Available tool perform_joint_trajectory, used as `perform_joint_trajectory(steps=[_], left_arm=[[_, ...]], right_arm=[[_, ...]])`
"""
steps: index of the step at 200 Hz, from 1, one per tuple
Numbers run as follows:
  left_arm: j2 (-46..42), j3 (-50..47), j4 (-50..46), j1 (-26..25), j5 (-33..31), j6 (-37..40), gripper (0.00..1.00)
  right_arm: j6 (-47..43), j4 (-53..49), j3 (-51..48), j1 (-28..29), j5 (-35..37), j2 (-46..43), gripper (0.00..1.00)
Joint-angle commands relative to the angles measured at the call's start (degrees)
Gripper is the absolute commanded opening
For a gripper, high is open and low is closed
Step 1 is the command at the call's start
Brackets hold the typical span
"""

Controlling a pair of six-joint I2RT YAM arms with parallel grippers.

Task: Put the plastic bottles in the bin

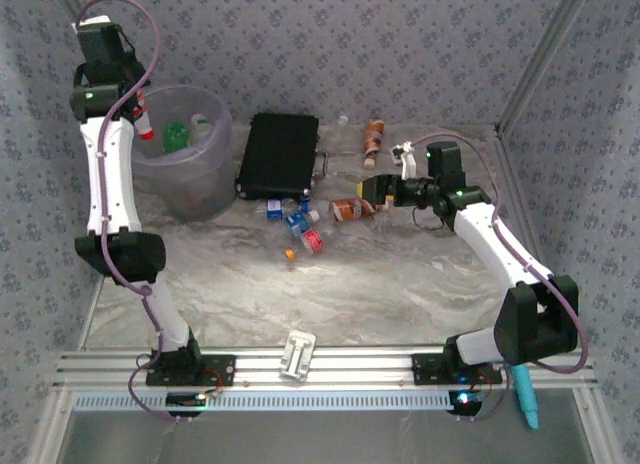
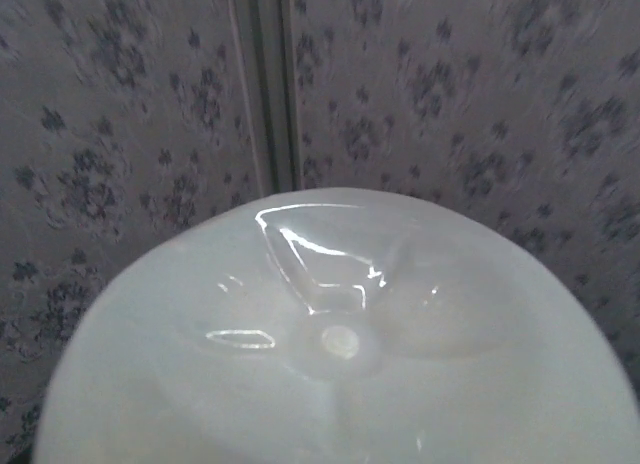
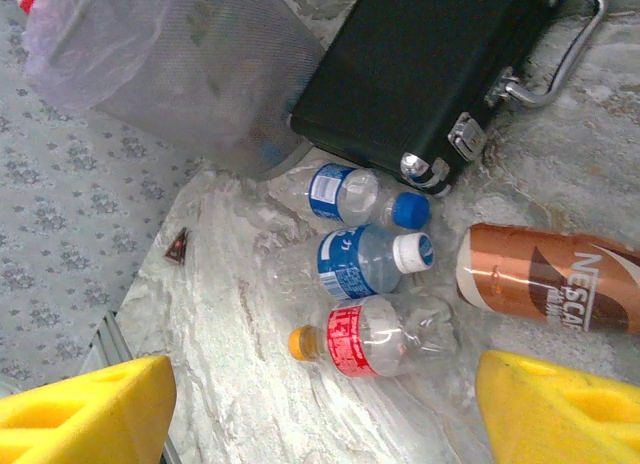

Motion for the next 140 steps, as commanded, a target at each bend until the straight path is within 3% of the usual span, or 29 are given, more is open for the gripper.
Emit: perform_joint_trajectory(steps=[1,55,71,108,140], left_arm=[[-0.30,-0.49,-2.83,-0.38,-2.18,3.57,0.43],[-4.97,-13.97,-1.01,-0.45,-1.41,2.67,0.50],[-5.95,-16.87,0.18,-0.38,0.14,2.65,0.61],[-5.81,-15.22,-0.96,-0.36,3.12,2.47,0.82],[-4.85,-10.88,-2.69,-0.39,5.06,2.50,0.84]], right_arm=[[-0.89,-0.79,-1.17,-1.18,-0.79,-1.03,0.80],[-1.04,-0.48,-1.95,-2.29,-1.16,-1.43,0.80],[-1.06,-0.42,-2.27,-2.52,-1.09,-1.67,0.80],[-1.17,-0.20,-2.58,-3.09,-1.37,-1.97,0.80],[-0.72,0.71,-2.75,-3.14,-1.38,-1.62,0.80]])
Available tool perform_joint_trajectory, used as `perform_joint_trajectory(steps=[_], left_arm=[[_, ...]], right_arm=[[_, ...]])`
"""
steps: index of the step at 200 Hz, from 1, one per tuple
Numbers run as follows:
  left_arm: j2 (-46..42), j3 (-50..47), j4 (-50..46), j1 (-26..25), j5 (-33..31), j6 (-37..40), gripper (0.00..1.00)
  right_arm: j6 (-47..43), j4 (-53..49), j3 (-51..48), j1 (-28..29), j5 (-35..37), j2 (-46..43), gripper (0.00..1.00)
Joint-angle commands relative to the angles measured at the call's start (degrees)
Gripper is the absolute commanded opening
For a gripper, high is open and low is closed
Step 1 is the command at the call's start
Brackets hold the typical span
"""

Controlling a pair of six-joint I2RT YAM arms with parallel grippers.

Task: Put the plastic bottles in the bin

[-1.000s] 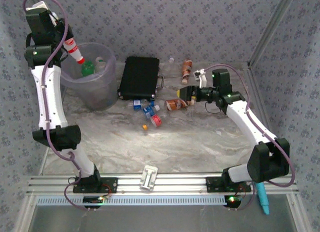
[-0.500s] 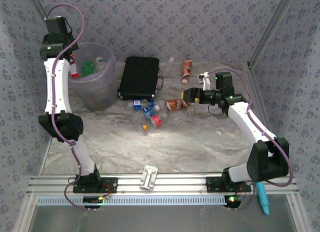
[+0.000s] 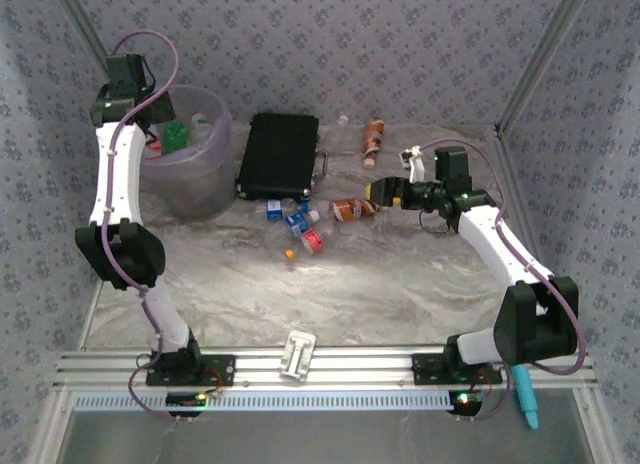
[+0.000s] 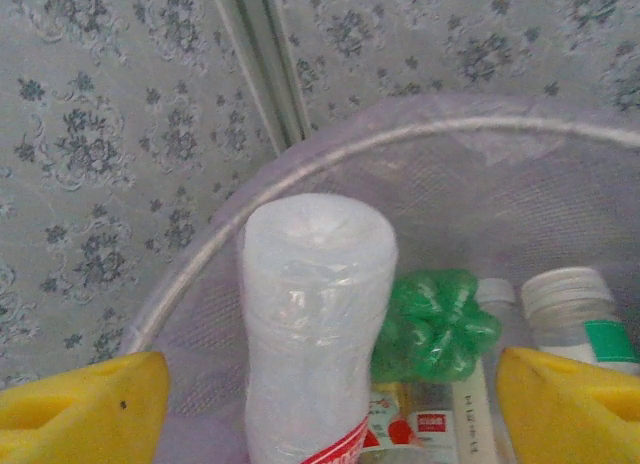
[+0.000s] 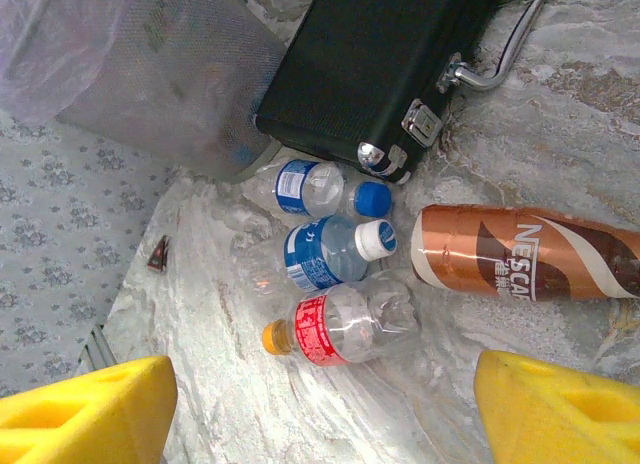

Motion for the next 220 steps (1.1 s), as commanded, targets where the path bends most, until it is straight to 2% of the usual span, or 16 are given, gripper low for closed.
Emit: perform_joint_trajectory(steps=[1,16,32,72,103,119,143,185,220], left_arm=[[-2.06,4.76,-0.52,-0.12,2.13,0.27,0.84],[-0.76,7.22,-1.90,-0.12,1.19,0.89,0.79],[0.87,9.80,-2.26,0.00,0.34,1.56,0.69],[9.31,24.34,-5.10,0.54,2.78,0.08,0.39],[15.34,31.02,-7.34,1.14,3.05,-1.73,0.28],[16.13,30.02,-7.95,1.91,4.04,-3.42,0.24],[15.07,25.20,-8.37,1.94,5.12,-4.46,0.23],[6.53,4.48,2.25,1.93,6.53,-6.94,0.21],[6.03,3.81,2.43,1.88,6.42,-6.93,0.21]], right_arm=[[-0.72,0.72,-0.37,-0.30,-1.19,-1.24,0.80],[-0.60,0.78,-0.46,-0.29,-1.33,-1.14,0.80],[-0.80,0.47,-0.55,-0.33,-1.26,-1.14,0.80],[-1.28,-0.50,-0.58,-0.19,-1.16,-0.92,0.80],[-1.46,-1.03,-0.97,0.08,-0.39,-0.99,0.80],[-1.98,-2.00,-0.99,0.06,0.11,-1.26,0.80],[-2.36,-2.42,-1.03,-0.03,0.59,-1.65,0.80],[-2.12,-2.20,-0.69,-0.16,0.67,-1.48,0.79],[-1.64,-2.27,-0.05,-0.45,1.20,-1.50,0.79]])
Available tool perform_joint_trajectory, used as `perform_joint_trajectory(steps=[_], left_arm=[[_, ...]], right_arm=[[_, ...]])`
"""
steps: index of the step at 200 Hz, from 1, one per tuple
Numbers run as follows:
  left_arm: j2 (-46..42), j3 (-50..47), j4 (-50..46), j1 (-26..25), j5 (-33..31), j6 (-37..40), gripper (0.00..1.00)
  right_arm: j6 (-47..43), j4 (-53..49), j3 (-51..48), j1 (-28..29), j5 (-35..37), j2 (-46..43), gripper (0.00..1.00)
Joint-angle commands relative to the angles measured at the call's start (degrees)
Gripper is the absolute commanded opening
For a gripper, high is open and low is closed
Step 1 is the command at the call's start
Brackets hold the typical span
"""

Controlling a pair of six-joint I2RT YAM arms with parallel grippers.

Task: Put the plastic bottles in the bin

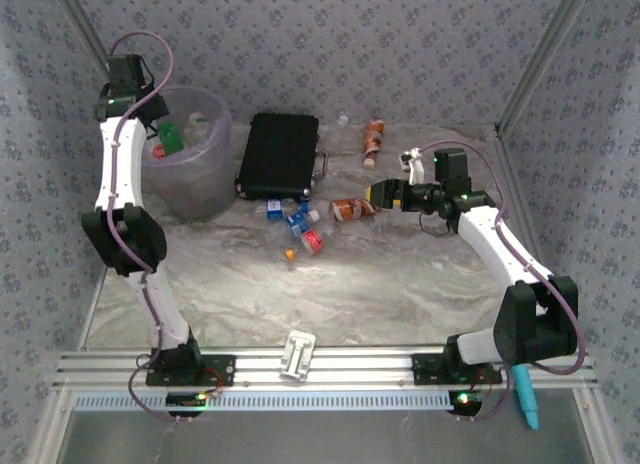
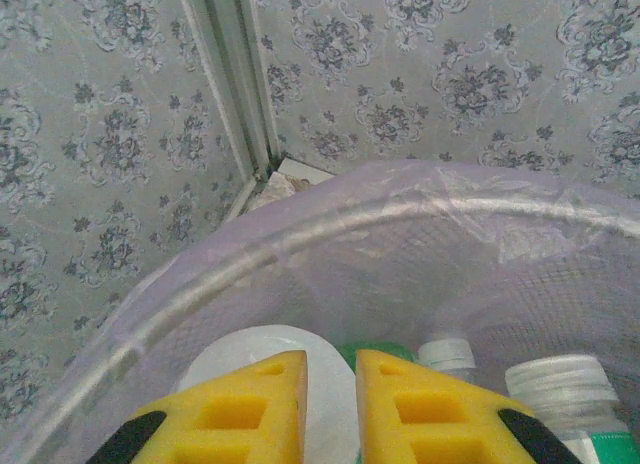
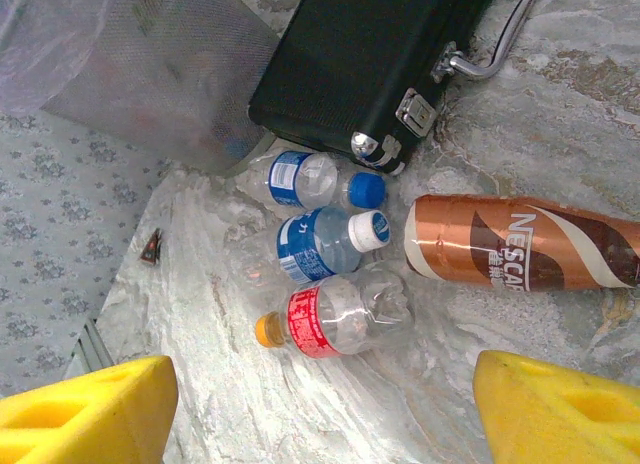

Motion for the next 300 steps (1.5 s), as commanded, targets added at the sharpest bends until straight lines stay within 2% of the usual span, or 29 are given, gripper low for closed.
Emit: perform_joint_trajectory(steps=[1,23,41,69,107,137,165,177,192,214,234,268,300], left_arm=[[-1.81,-0.16,-1.30,-0.07,1.89,-1.30,0.21],[-1.58,2.64,-2.17,-0.05,2.14,-0.78,0.24],[-1.07,5.98,-3.61,-0.07,3.03,-0.41,0.43],[-0.23,11.44,-6.76,-0.18,4.28,0.07,0.57],[-2.26,13.05,-7.47,-1.16,5.28,0.70,0.70],[-5.72,11.79,-7.98,-4.23,5.31,1.57,0.79],[-11.32,5.35,-7.15,-9.65,4.84,1.73,0.85],[-14.29,0.98,-6.26,-12.79,3.67,2.04,0.87],[-18.24,-5.86,-3.96,-16.91,2.17,2.46,0.89],[-23.25,-14.55,-1.54,-22.07,1.56,2.13,0.90],[-27.30,-22.33,0.68,-26.16,1.97,0.01,0.90],[-32.41,-30.68,2.35,-30.88,3.52,-4.49,0.90],[-35.96,-37.09,5.90,-32.27,5.71,-8.45,0.90]], right_arm=[[-0.52,-1.54,0.47,-0.49,0.72,-1.51,0.79],[0.41,-1.77,1.17,-0.69,2.02,-1.51,0.80],[1.49,-2.00,1.51,-1.07,3.83,-1.57,0.81],[3.76,-2.17,1.63,-1.89,6.91,-1.59,0.83],[6.39,-5.13,3.74,-3.16,17.86,-1.00,0.90],[7.67,-8.45,8.04,-2.89,25.79,3.09,0.95],[5.67,-14.50,14.40,0.04,32.07,8.30,0.97],[7.81,-18.14,16.83,0.69,35.04,10.85,0.97],[12.14,-21.83,18.81,0.44,35.26,13.60,0.96],[17.10,-20.02,19.82,1.08,34.95,16.28,0.96],[17.23,-17.46,24.63,2.53,38.98,21.45,0.95],[16.83,-14.60,37.33,3.99,36.15,34.06,0.90],[20.26,-13.51,52.58,6.11,32.64,46.74,0.86]])
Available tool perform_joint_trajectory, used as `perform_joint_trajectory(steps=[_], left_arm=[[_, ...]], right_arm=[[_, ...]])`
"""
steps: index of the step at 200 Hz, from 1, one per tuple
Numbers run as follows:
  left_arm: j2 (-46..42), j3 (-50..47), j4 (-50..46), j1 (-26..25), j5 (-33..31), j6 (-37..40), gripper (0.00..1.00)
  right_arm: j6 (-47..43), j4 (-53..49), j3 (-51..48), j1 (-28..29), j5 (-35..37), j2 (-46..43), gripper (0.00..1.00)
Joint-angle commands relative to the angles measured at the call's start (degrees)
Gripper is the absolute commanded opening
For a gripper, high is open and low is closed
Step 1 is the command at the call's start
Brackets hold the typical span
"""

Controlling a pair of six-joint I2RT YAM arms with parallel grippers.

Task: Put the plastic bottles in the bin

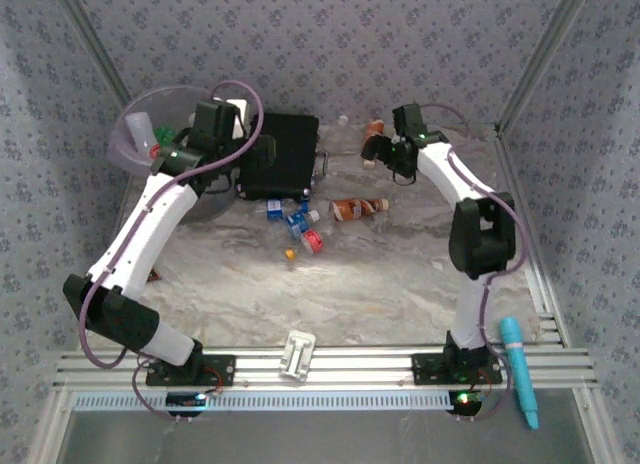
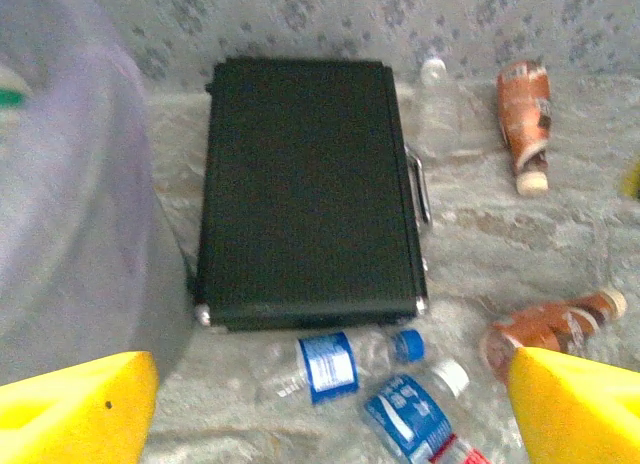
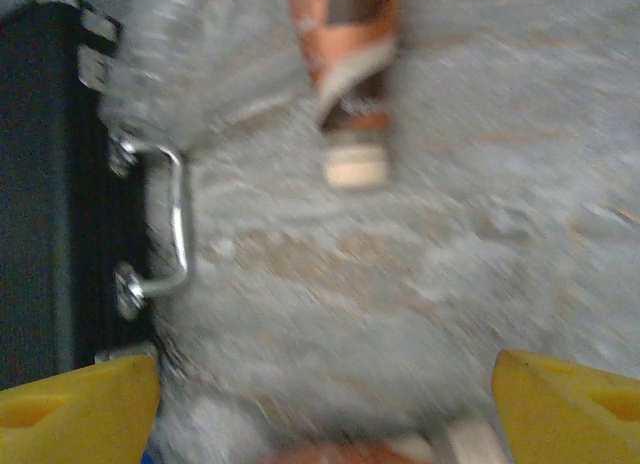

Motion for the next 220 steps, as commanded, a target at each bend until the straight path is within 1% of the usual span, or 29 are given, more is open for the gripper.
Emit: perform_joint_trajectory(steps=[1,22,55,79,105,130,162,186,209,220], left_arm=[[-4.03,-3.08,5.10,-0.48,1.84,-4.36,0.90],[-5.26,-4.99,6.29,-0.49,2.42,-5.52,0.90],[-5.51,-5.23,6.47,-0.58,3.21,-5.70,0.90],[-5.57,-4.54,5.91,-0.58,3.22,-5.16,0.90],[-6.07,-3.29,4.51,-0.45,0.99,-3.86,0.91],[-6.55,-3.34,4.73,-0.48,0.79,-4.03,0.91],[-6.64,-3.47,4.31,-0.49,0.29,-4.03,0.91],[-6.64,-3.47,4.28,-0.49,0.00,-4.03,0.90],[-6.38,-3.21,4.25,-0.49,0.15,-4.28,0.91],[-6.16,-3.05,4.20,-0.47,0.37,-4.68,0.91]], right_arm=[[3.64,1.32,10.08,1.61,-3.01,7.98,0.86],[6.29,1.84,19.99,2.87,-5.20,16.26,0.84],[10.58,3.30,33.97,4.13,-8.84,28.38,0.85],[14.13,5.50,40.00,4.13,-10.02,34.25,0.86],[17.06,7.24,42.73,4.13,-10.06,38.47,0.86],[19.68,10.79,43.17,3.91,-10.72,41.05,0.86],[20.37,10.27,45.84,3.86,-10.54,43.78,0.84],[20.47,10.46,45.76,3.69,-10.54,44.55,0.77],[19.90,10.37,45.23,3.51,-11.11,44.63,0.65],[19.21,10.20,45.25,3.51,-11.45,44.25,0.61]])
